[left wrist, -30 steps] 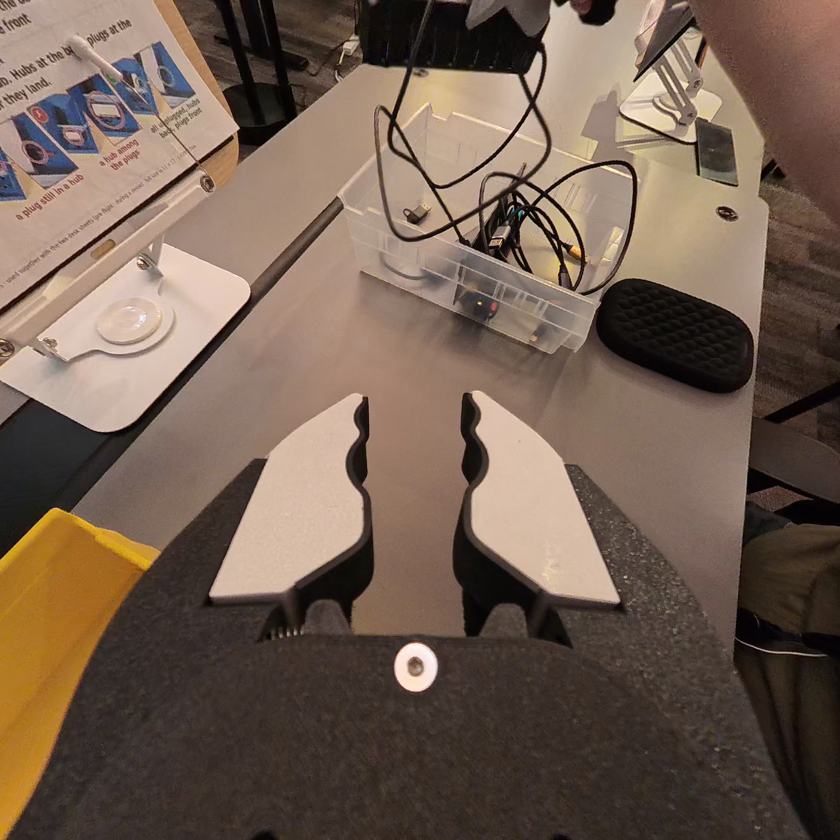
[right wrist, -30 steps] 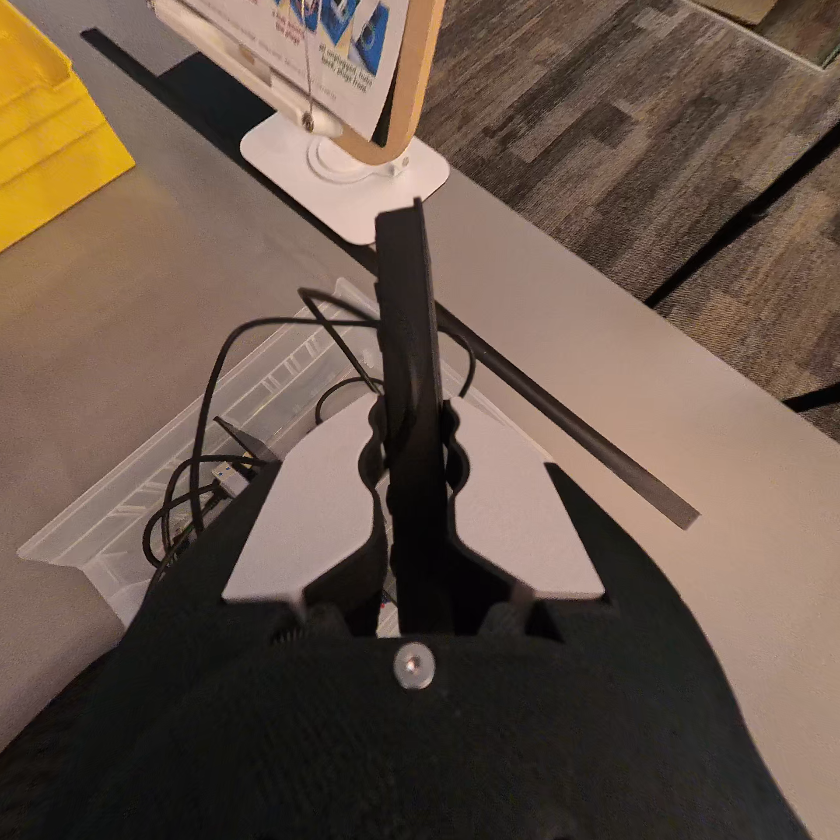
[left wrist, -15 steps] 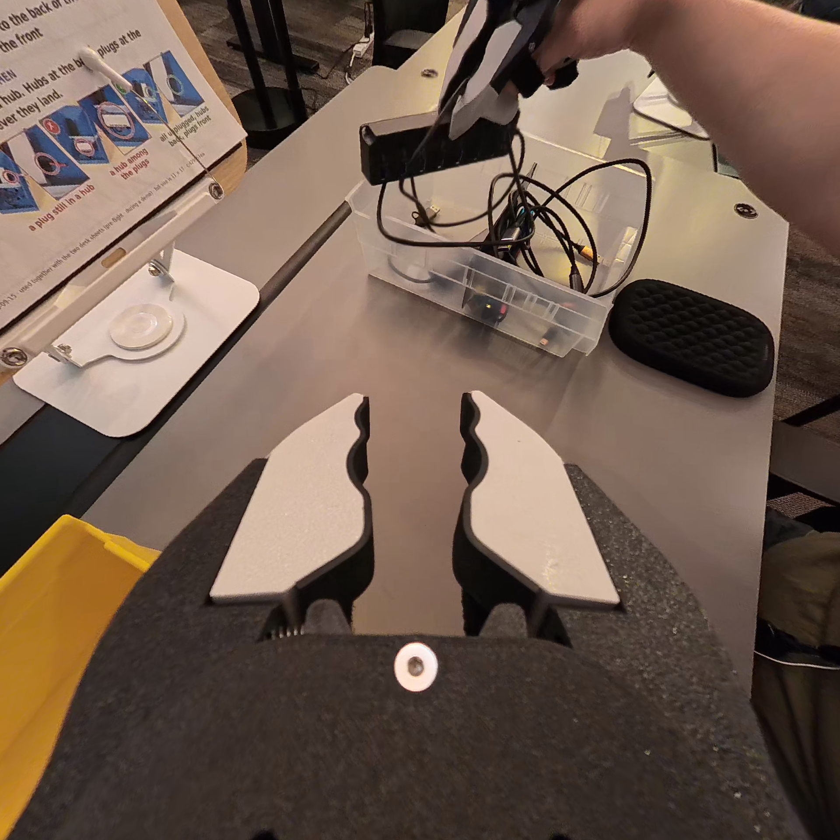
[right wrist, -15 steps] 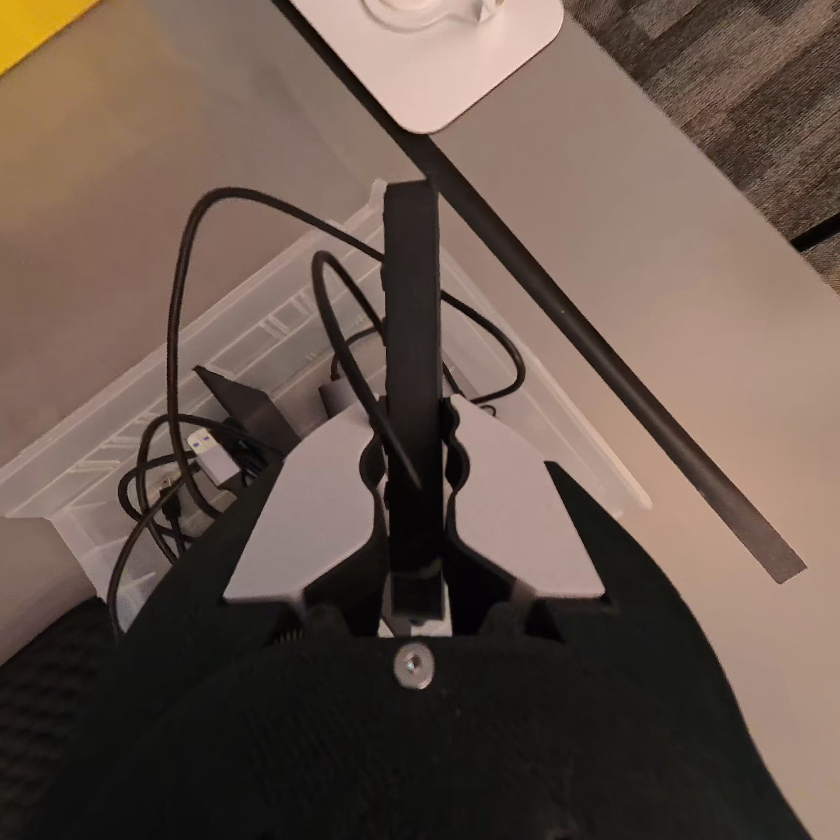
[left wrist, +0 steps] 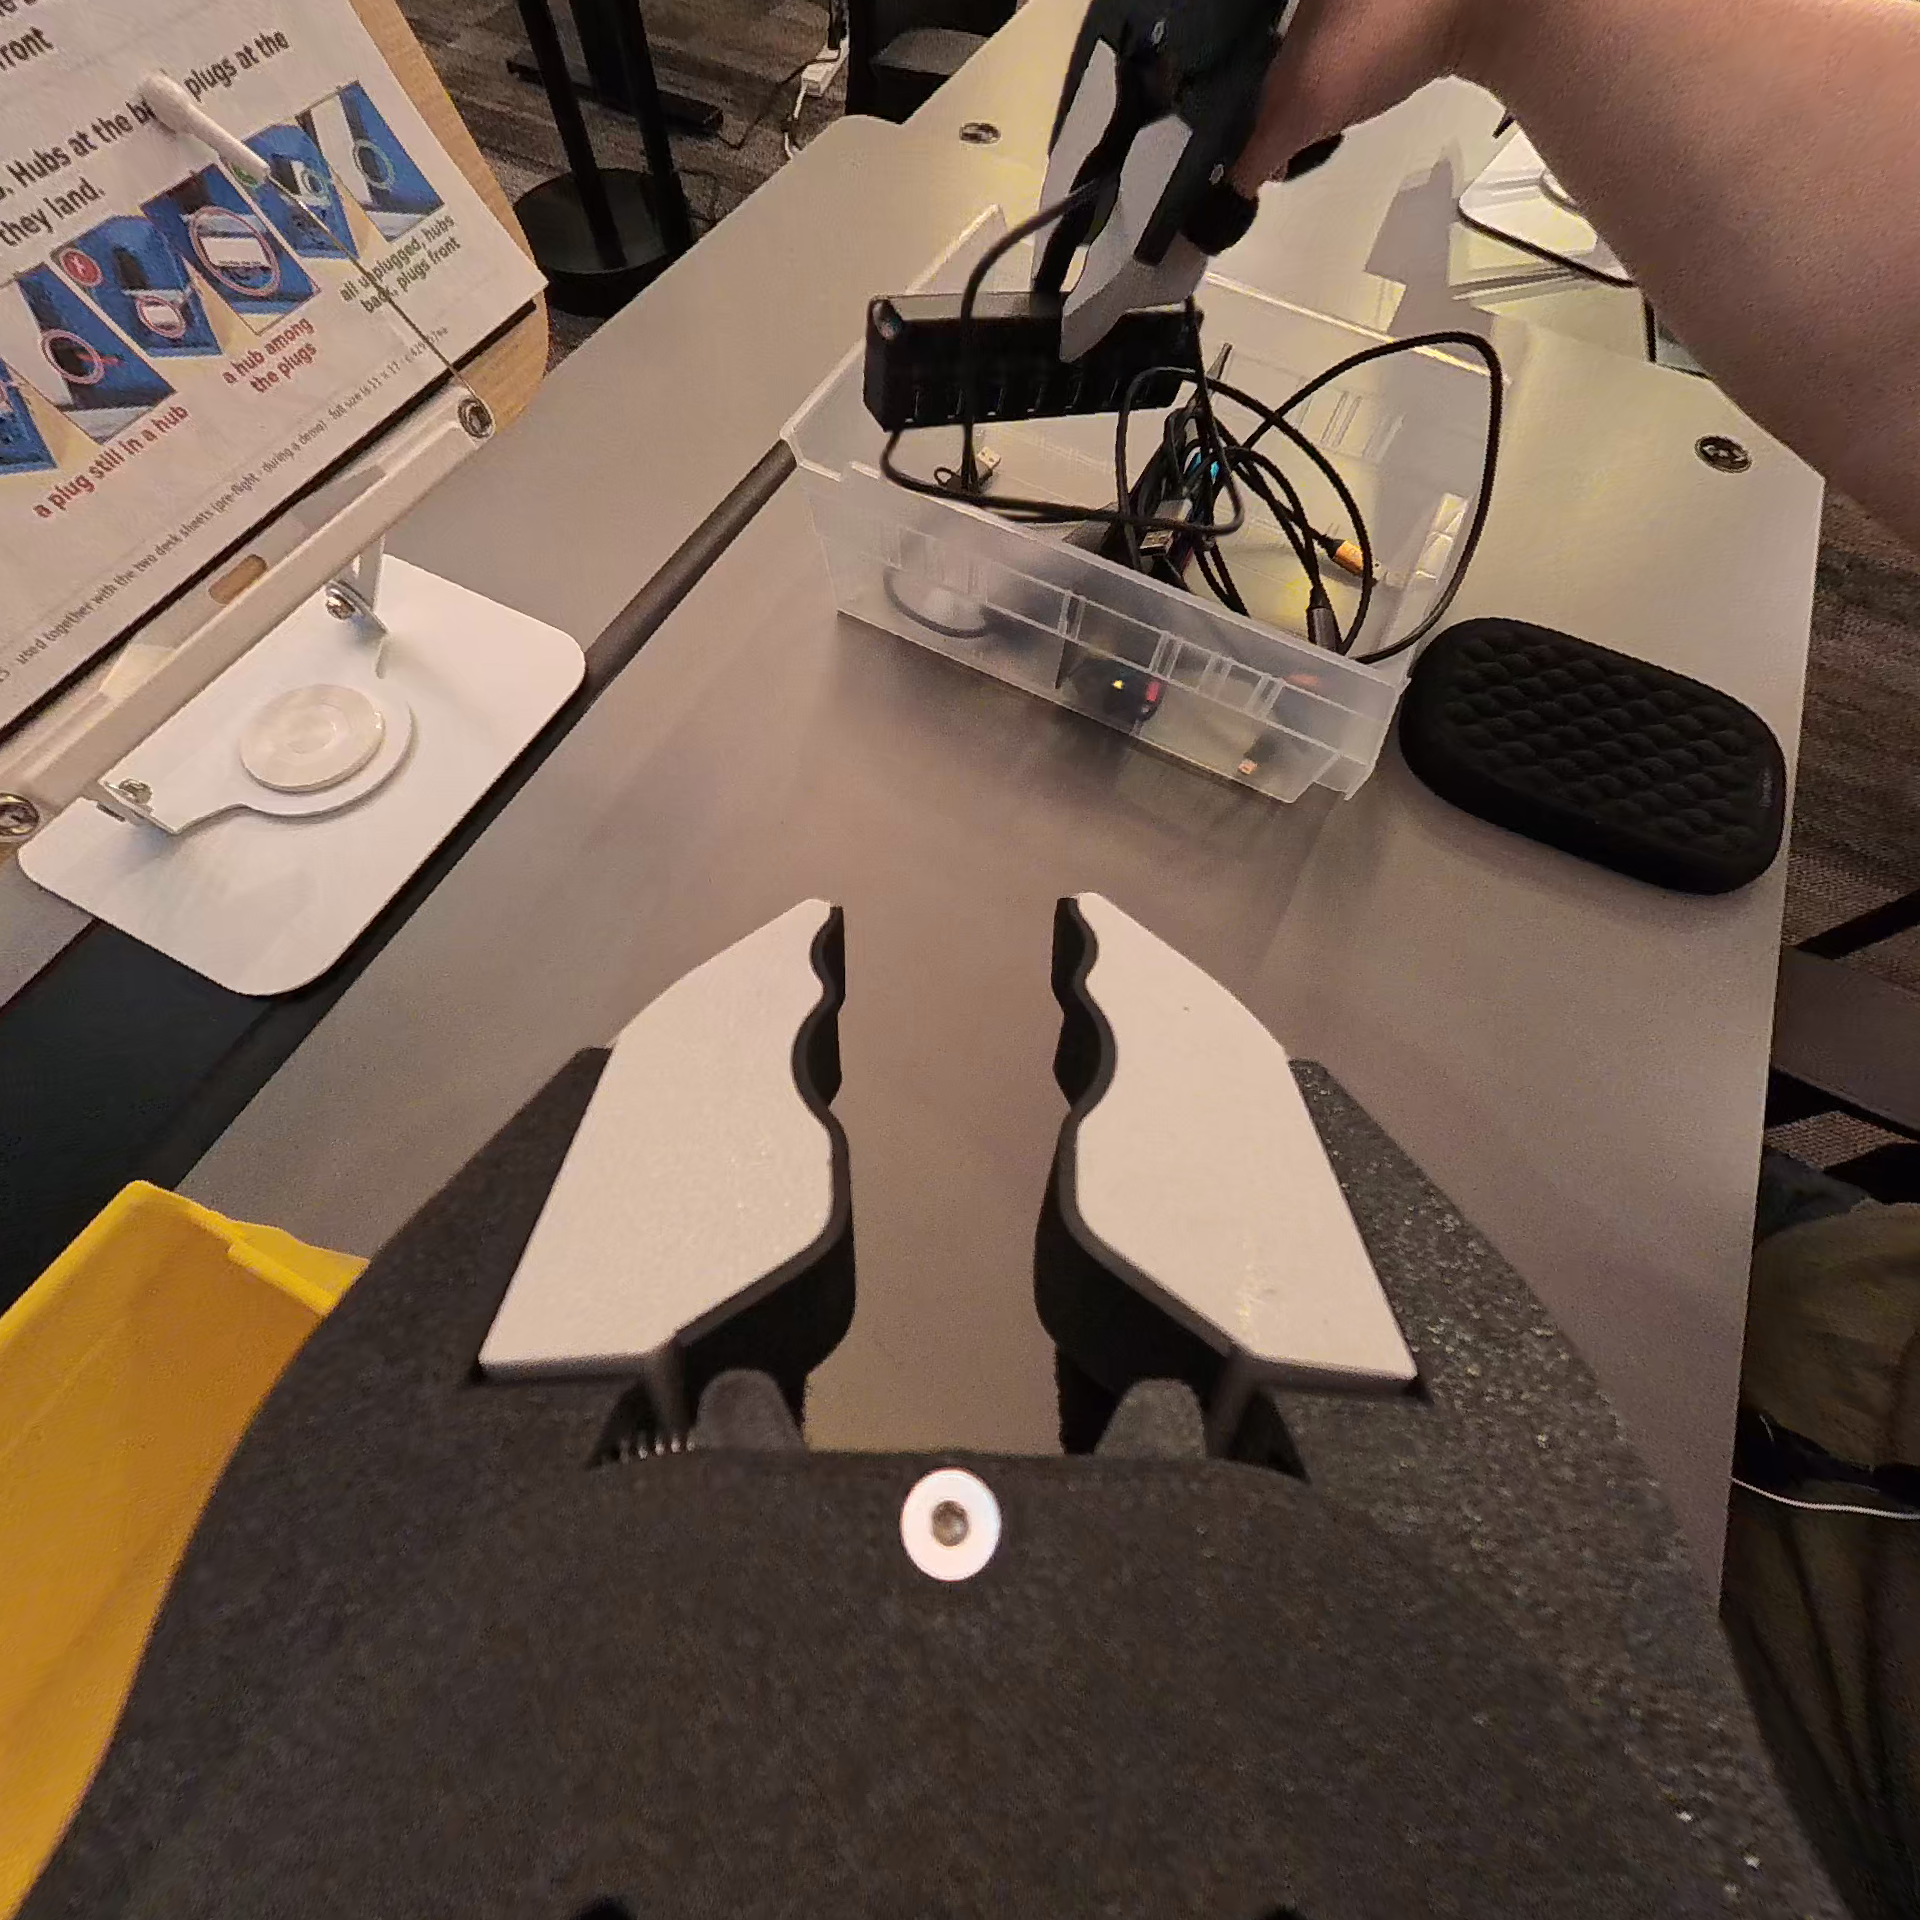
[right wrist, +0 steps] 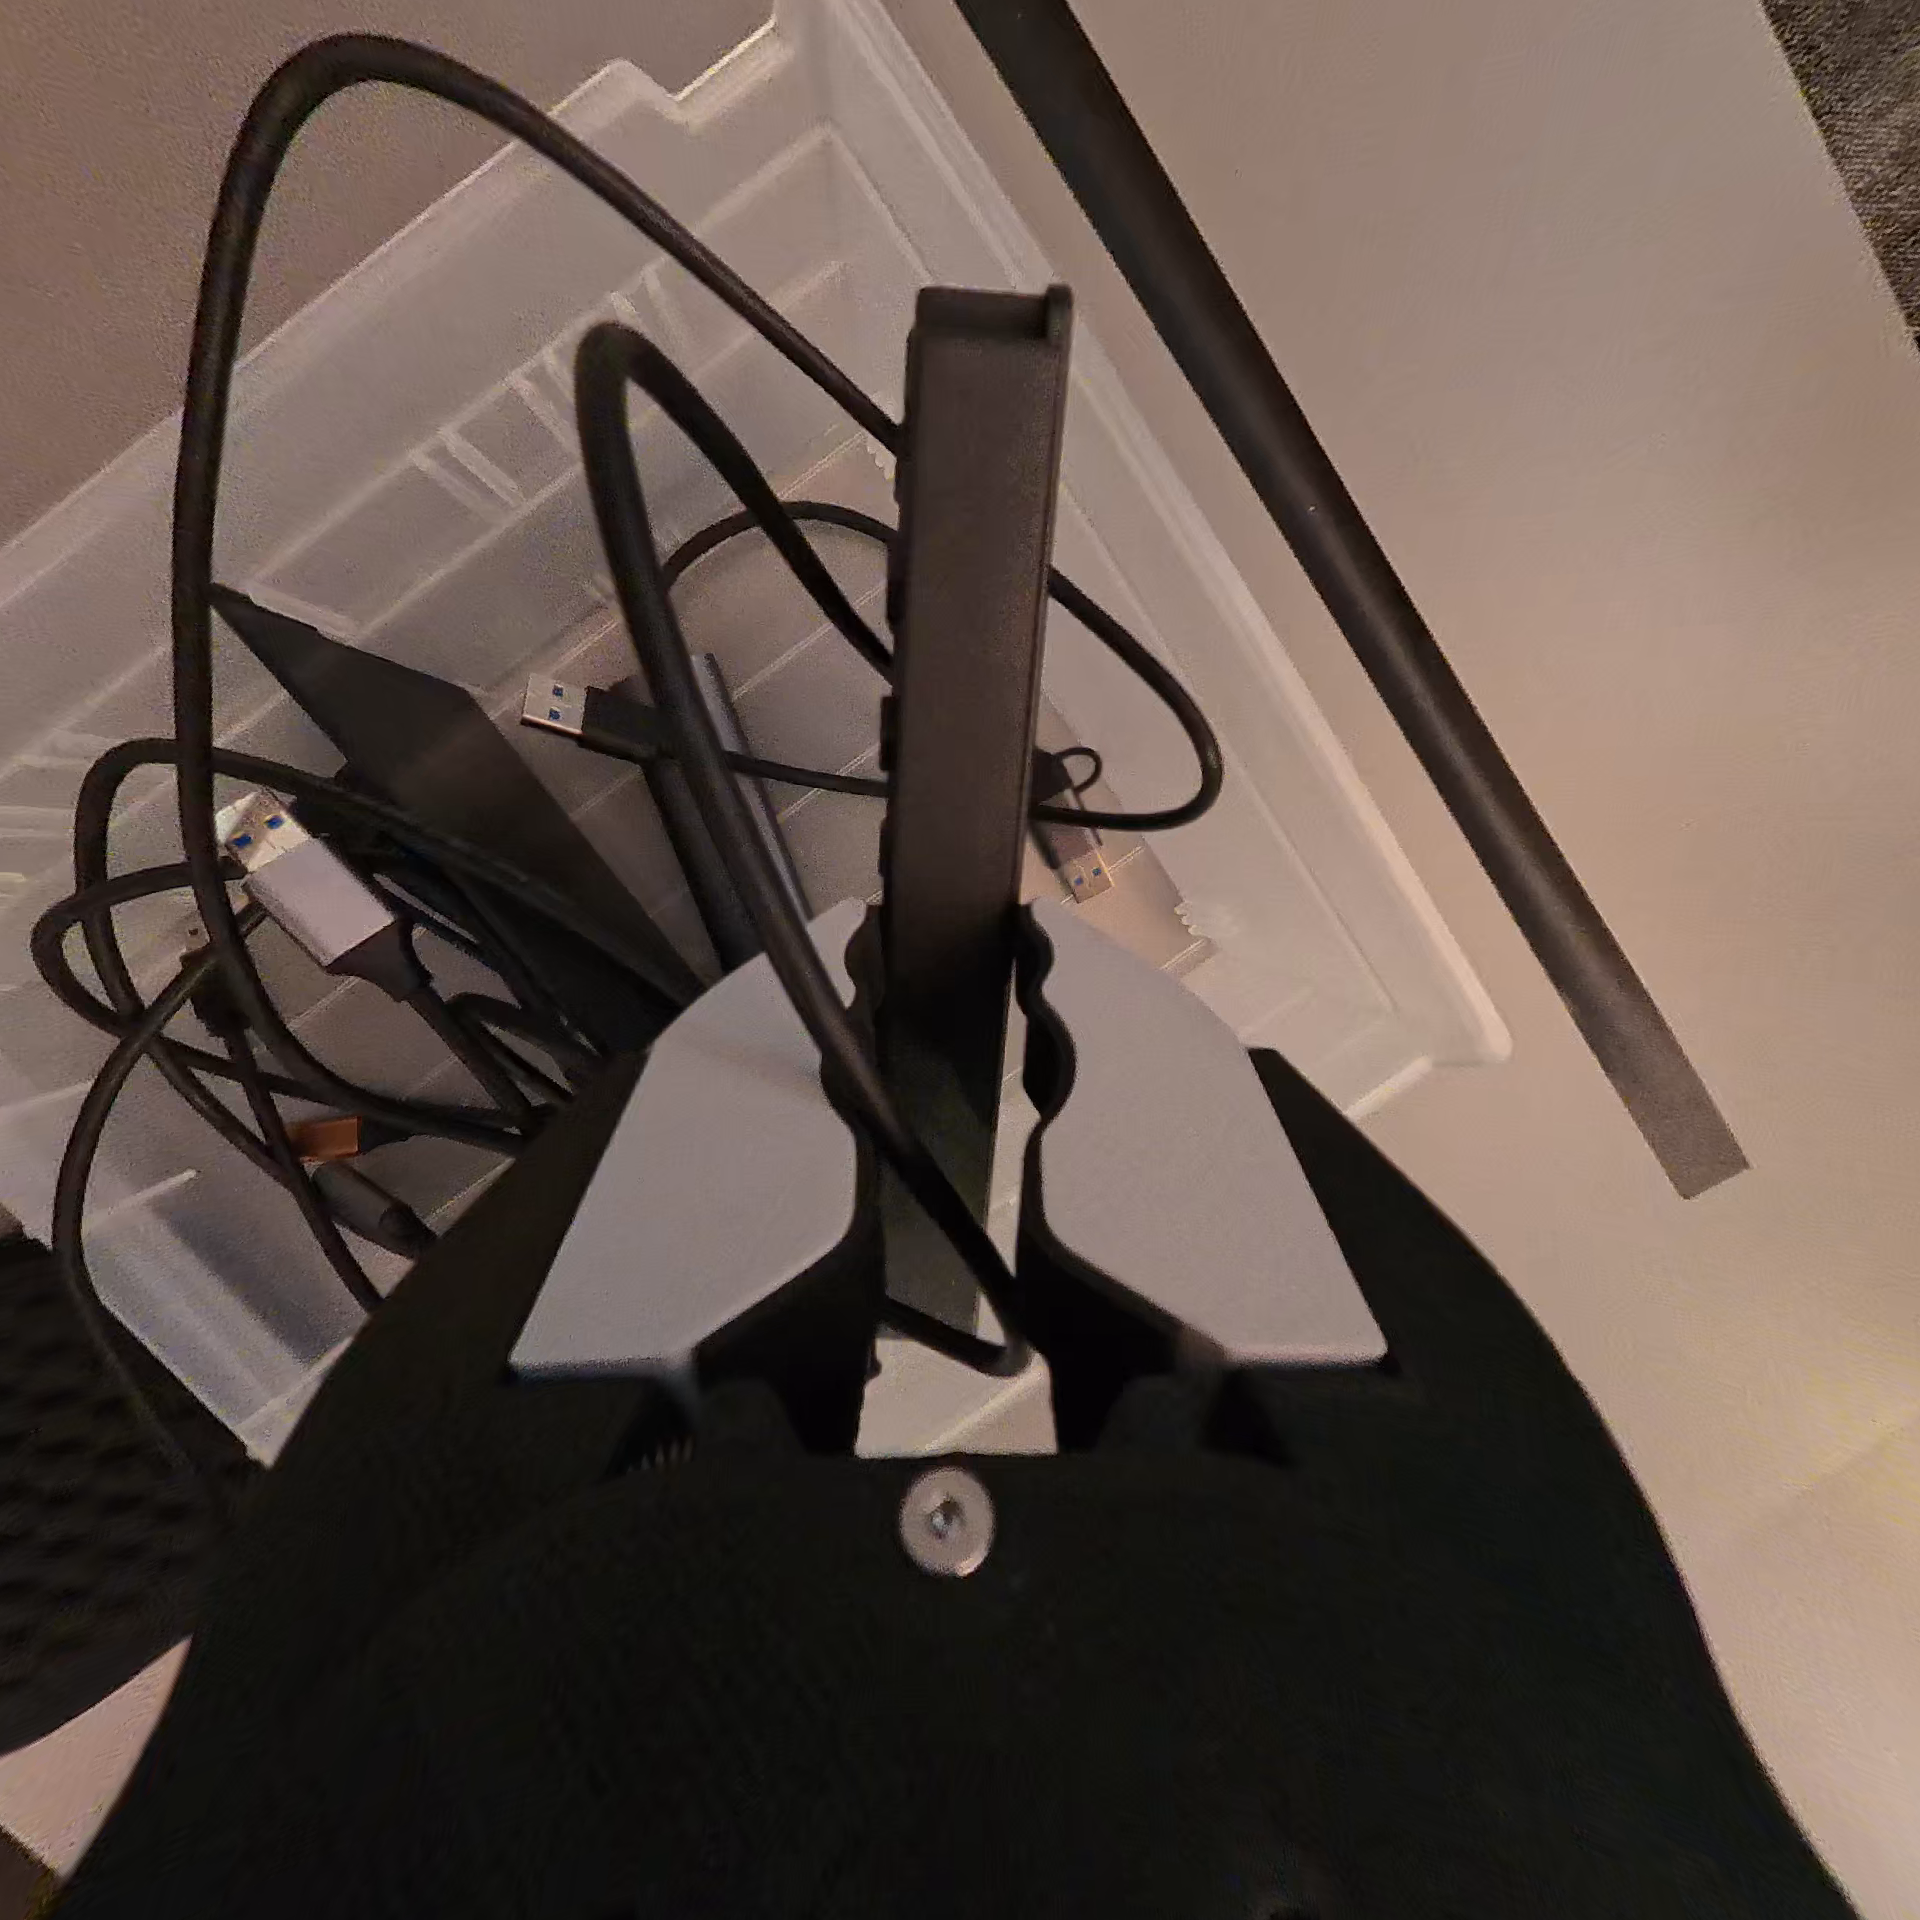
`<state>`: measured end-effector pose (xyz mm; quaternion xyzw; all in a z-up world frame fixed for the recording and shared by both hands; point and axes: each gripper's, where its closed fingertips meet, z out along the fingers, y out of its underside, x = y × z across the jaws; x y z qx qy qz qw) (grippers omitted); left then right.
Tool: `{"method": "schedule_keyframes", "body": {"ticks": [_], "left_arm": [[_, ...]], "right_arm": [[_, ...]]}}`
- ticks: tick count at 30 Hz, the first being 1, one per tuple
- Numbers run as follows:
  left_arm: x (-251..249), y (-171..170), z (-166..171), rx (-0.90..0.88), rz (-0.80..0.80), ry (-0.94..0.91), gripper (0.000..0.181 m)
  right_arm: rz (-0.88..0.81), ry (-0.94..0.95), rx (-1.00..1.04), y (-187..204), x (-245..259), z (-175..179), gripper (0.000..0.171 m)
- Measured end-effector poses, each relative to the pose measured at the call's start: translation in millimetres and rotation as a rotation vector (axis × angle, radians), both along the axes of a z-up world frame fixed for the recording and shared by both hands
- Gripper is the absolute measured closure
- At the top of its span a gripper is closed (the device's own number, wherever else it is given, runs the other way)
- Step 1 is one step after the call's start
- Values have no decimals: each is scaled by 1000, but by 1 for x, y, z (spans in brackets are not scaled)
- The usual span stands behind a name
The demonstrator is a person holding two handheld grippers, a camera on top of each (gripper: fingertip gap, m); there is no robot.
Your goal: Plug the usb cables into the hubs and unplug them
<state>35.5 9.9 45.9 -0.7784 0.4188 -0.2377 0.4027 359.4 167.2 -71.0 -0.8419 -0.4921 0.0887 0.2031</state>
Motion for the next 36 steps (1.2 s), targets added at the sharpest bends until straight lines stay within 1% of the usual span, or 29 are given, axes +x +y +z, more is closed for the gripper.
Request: {"method": "schedule_keyframes", "body": {"ticks": [5, 9, 12, 14, 17, 19, 21, 23, 26, 27, 28, 29, 32, 36], "left_arm": [[-2, 0, 0, 3, 6, 3, 143], [-6, 1, 4, 6, 14, -12, 143], [-9, 1, 5, 6, 19, -19, 143], [-9, 1, 5, 6, 20, -19, 143], [-10, -1, 7, 10, 16, -21, 143], [-9, -2, 8, 13, 13, -24, 143], [-9, -3, 8, 13, 8, -25, 143], [-8, -3, 9, 15, 6, -24, 143], [-8, -4, 9, 17, 3, -22, 143], [-8, -4, 10, 17, 2, -22, 143], [-7, -5, 10, 18, 1, -23, 143], [-7, -5, 11, 20, 1, -24, 143], [-6, -7, 12, 25, -4, -25, 143], [-3, -8, 11, 25, -10, -17, 143]], "right_arm": [[24, -62, 23, -1, -2, 5, 142], [33, -62, 99, 1, -5, 27, 137], [45, -80, 158, -1, -5, 45, 138], [65, -83, 192, -8, -10, 54, 136], [94, -101, 300, -20, -18, 67, 132], [123, -100, 375, -36, -23, 73, 126], [168, -80, 438, -58, -30, 75, 127], [225, -67, 465, -86, -37, 66, 127], [279, -89, 440, -124, -42, 41, 128], [303, -83, 426, -136, -44, 31, 130], [325, -83, 401, -146, -45, 21, 135], [337, -88, 394, -151, -45, 12, 139], [336, -87, 348, -154, -44, -11, 141], [337, -112, 326, -146, -48, -30, 142]]}}
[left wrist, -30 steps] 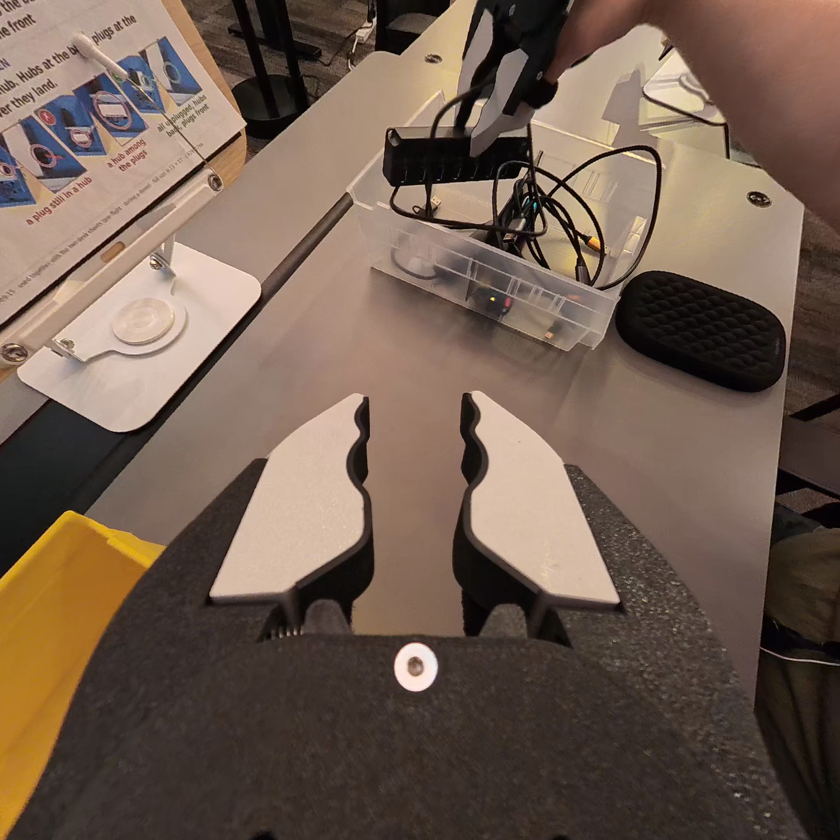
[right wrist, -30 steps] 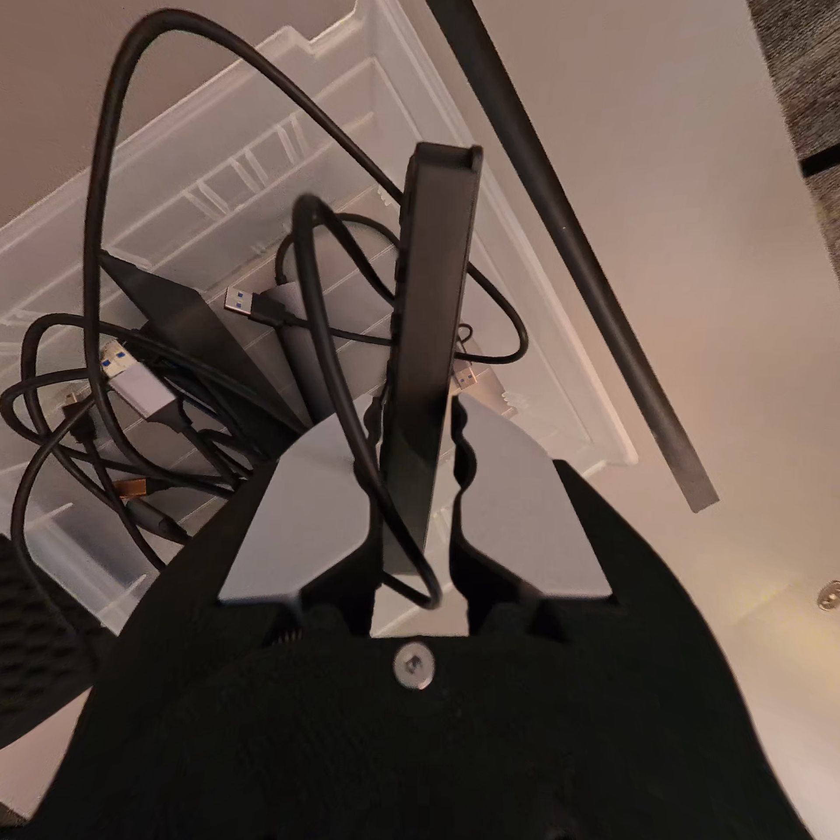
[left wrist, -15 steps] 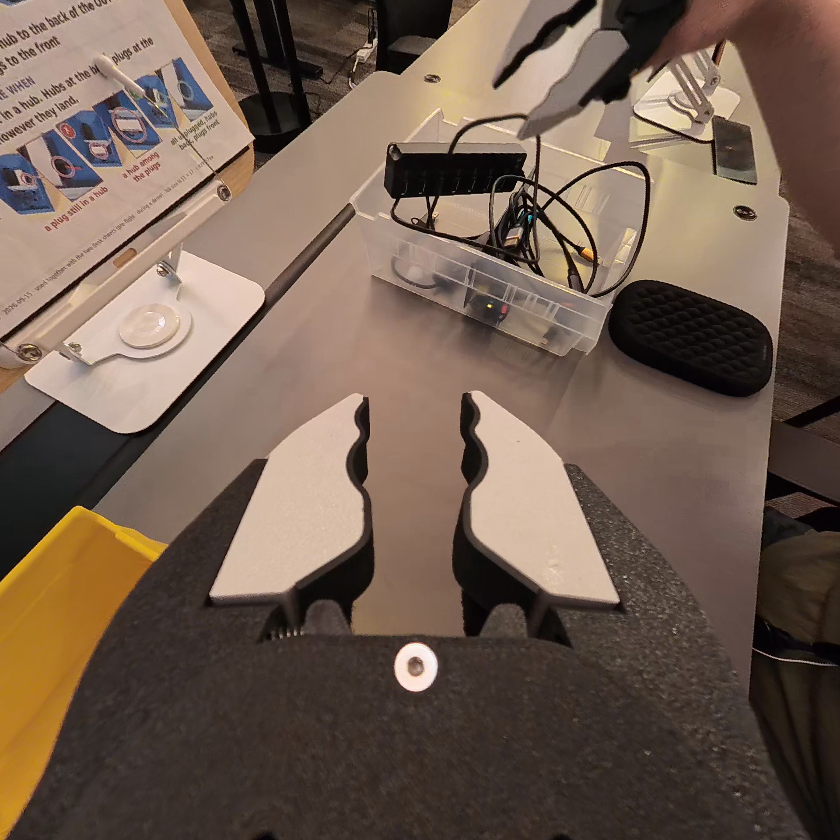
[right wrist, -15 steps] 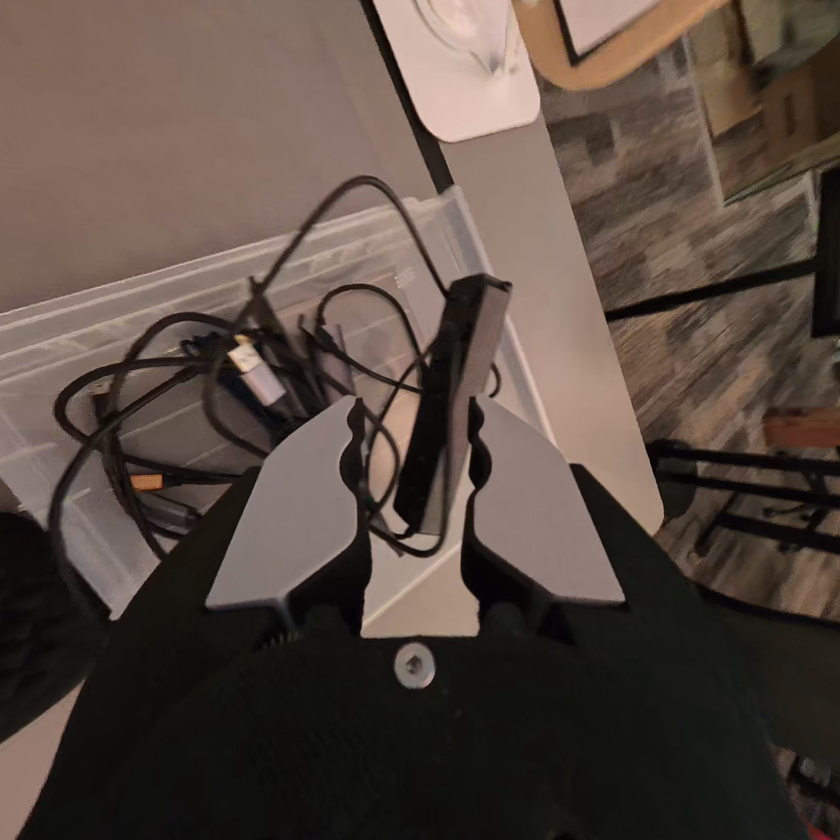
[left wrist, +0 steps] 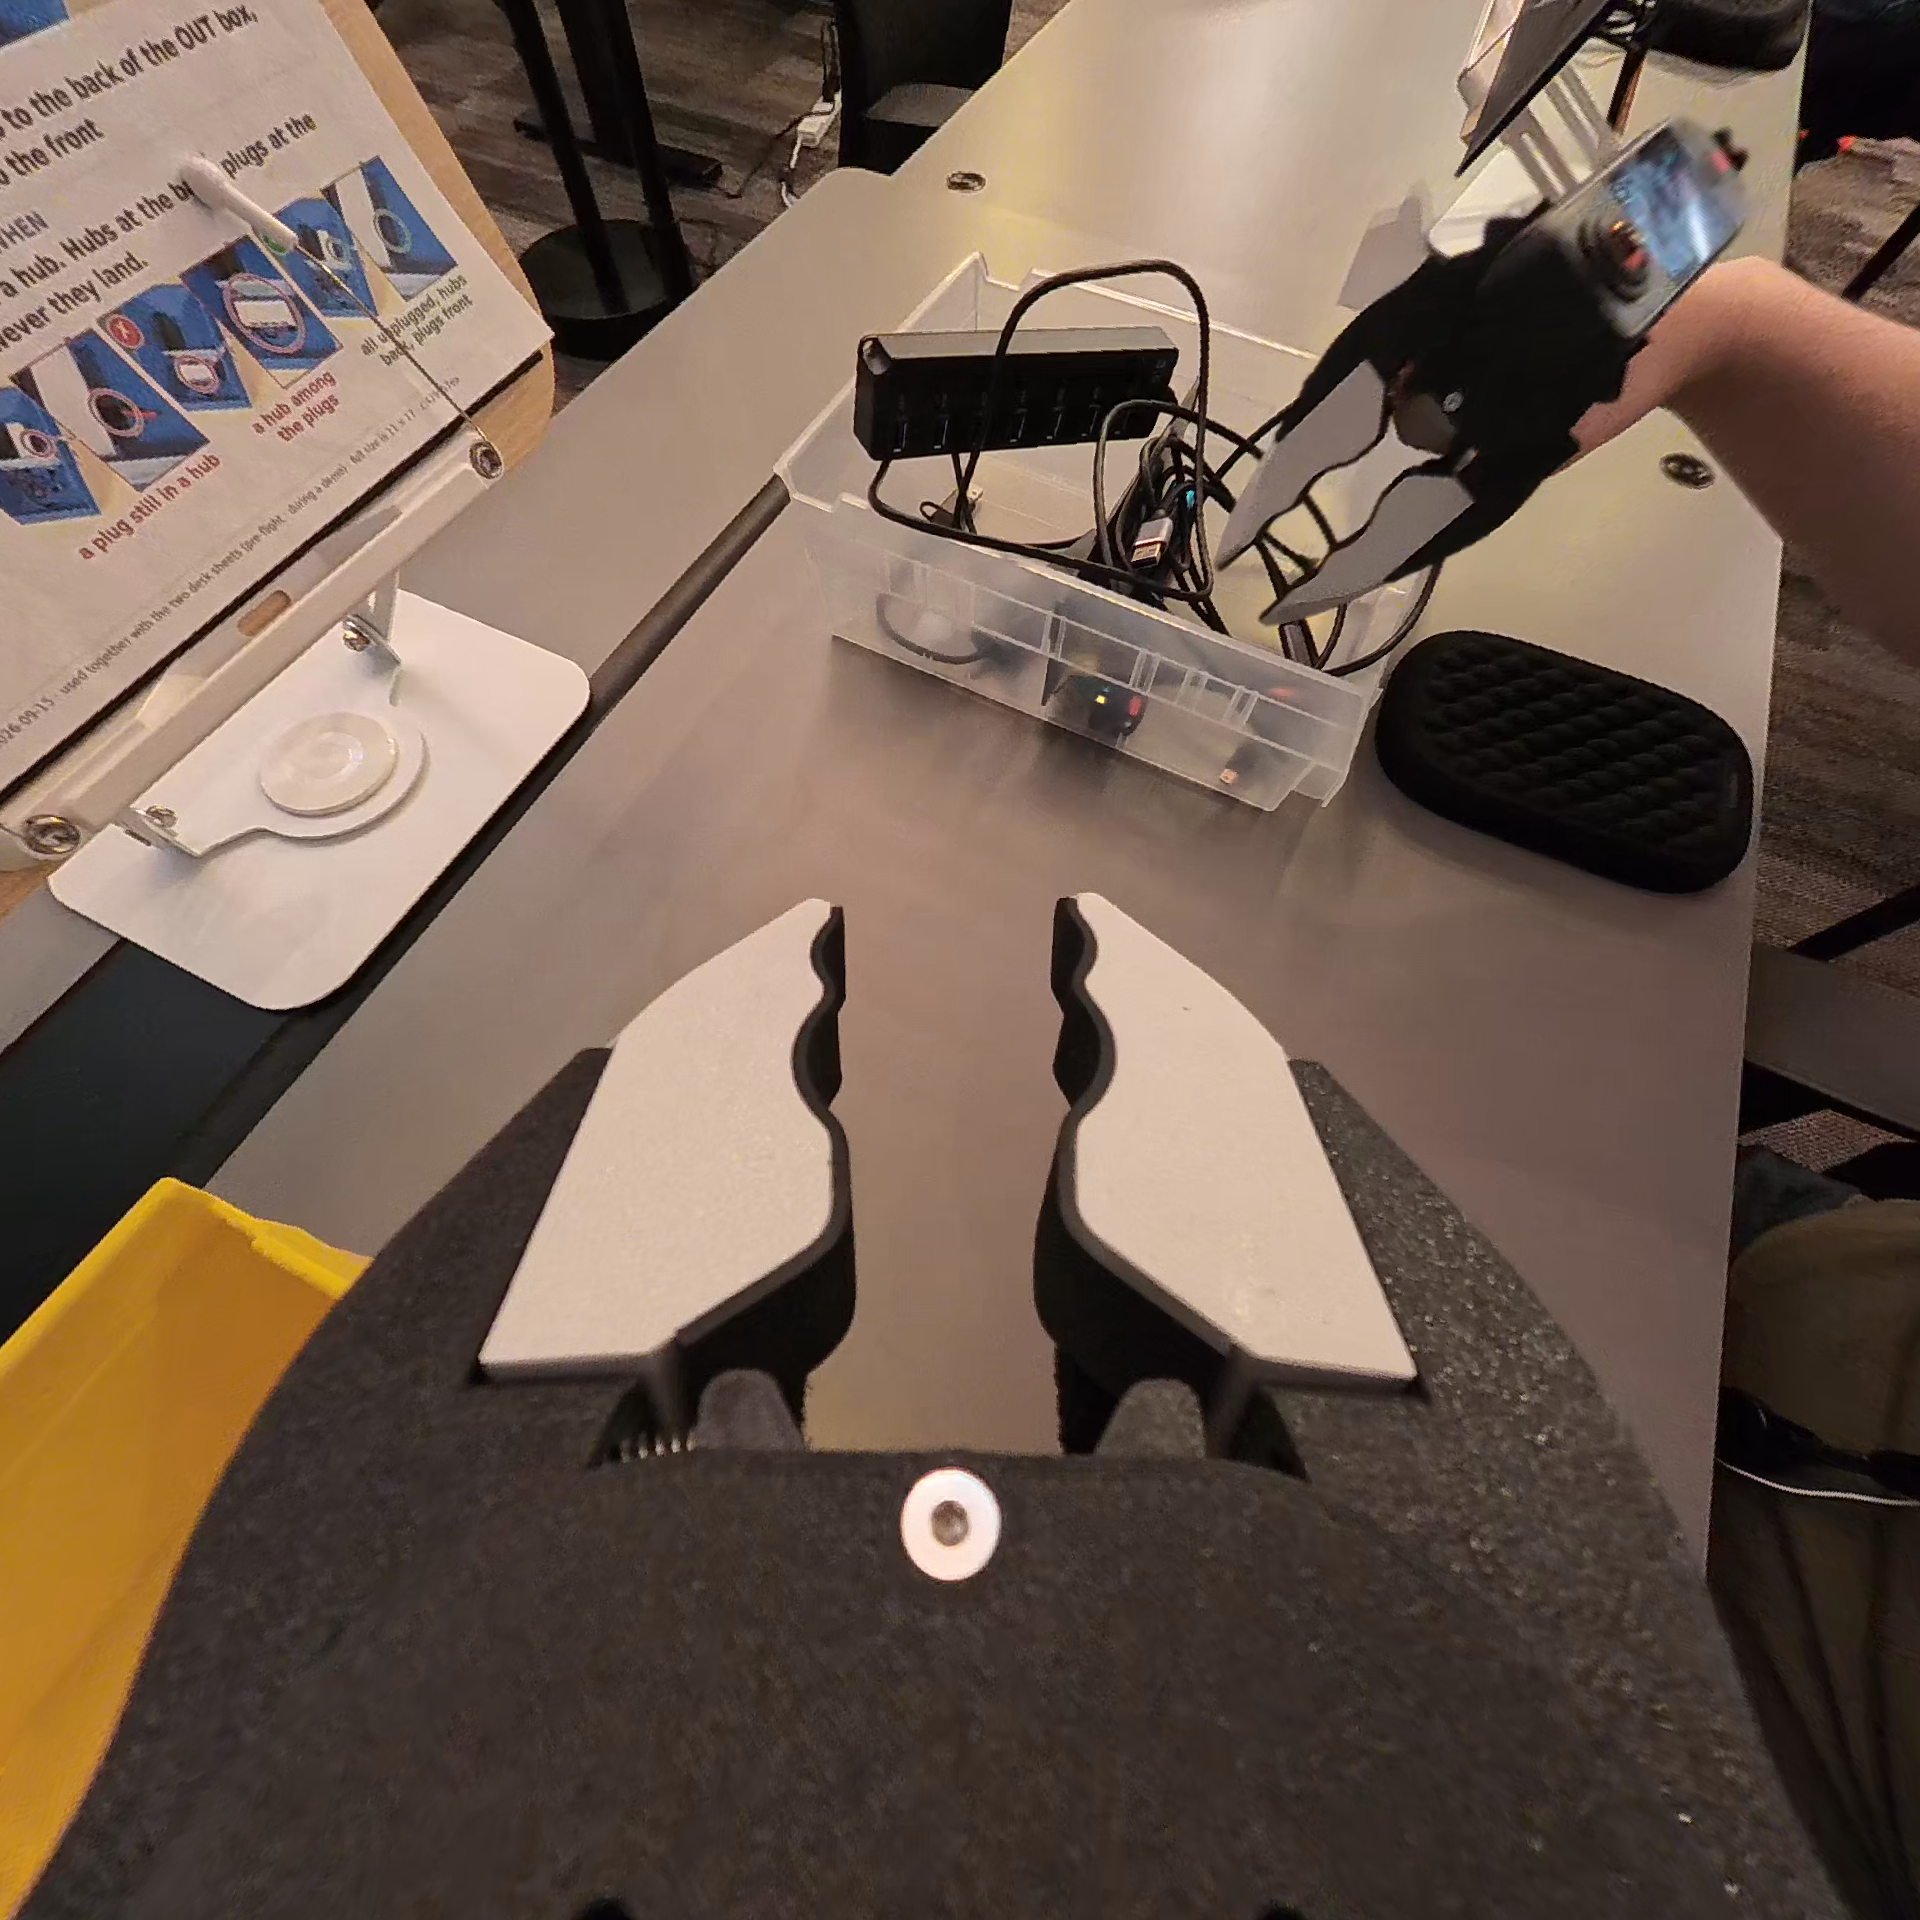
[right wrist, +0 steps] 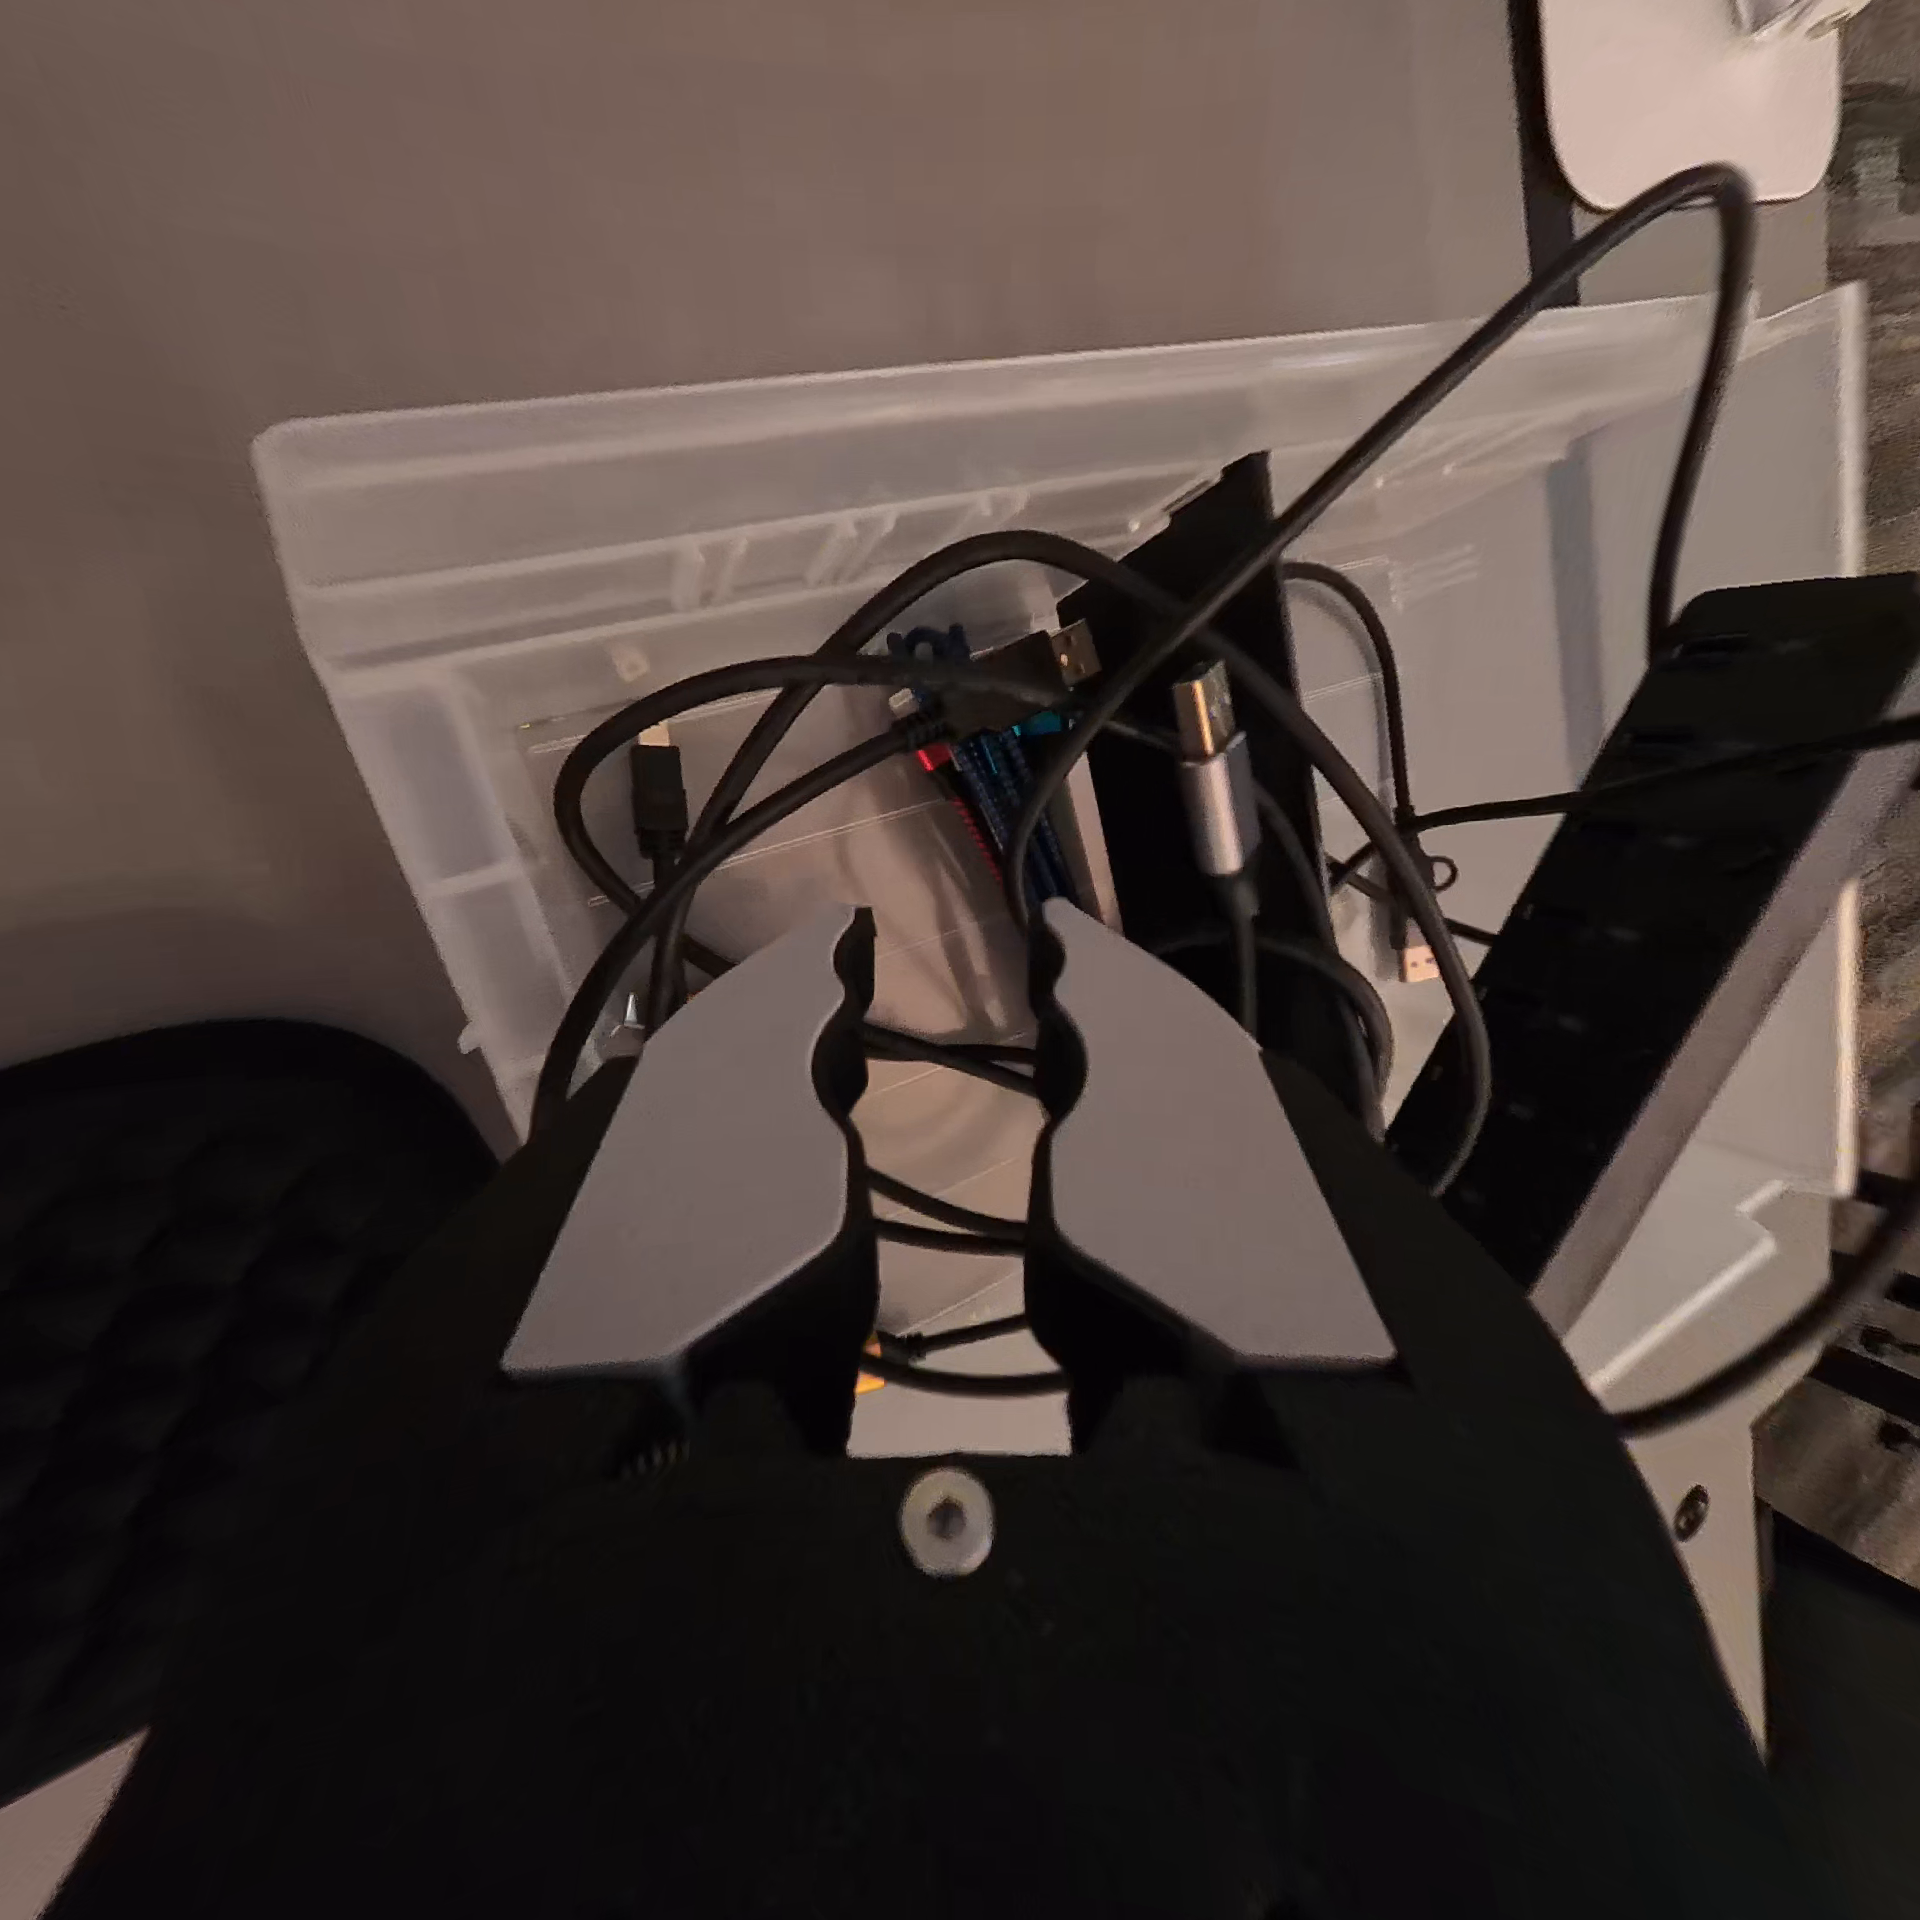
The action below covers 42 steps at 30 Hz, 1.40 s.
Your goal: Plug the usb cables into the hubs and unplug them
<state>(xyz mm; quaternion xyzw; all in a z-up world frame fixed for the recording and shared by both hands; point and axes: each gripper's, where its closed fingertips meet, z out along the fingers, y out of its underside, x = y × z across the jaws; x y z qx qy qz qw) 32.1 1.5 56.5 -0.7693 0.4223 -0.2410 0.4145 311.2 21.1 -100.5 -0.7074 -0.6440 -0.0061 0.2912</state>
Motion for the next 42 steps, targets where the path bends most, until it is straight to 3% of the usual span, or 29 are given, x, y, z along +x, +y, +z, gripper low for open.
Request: {"method": "schedule_keyframes", "body": {"ticks": [2, 4, 5, 12, 15, 18, 19, 20, 25, 31, 42], "left_arm": [[1, 0, -1, -2, -4, 4, 143], [1, -1, -1, -1, -7, 6, 143], [1, -1, -1, -2, -6, 6, 143], [-1, -1, 1, -7, -7, -9, 143], [-1, -2, 2, -3, -11, -9, 143], [0, -3, 2, 0, -15, -9, 143], [0, -3, 3, 0, -17, -10, 143], [0, -4, 2, -1, -18, -11, 143], [0, -3, 2, -3, -15, -11, 143], [3, -3, -1, -6, -16, 5, 143], [4, 1, -6, -16, -10, 19, 144]], "right_arm": [[-16, -24, 1, 7, 0, -8, 146], [-31, -40, 12, 14, 1, -9, 167], [-37, -39, 12, 16, 0, -7, 170], [-10, 9, -23, 9, -8, 8, 169], [-26, -25, -40, 8, -6, -2, 148], [-30, -52, -39, 11, -6, -12, 151], [-34, -72, -28, 13, -4, -13, 165], [-30, -77, -31, 13, -4, -13, 165], [-20, 21, -17, 15, -13, 28, 166], [-145, 164, 5, 61, -5, 79, 166], [-354, -3, -199, 115, 34, 32, 162]]}}
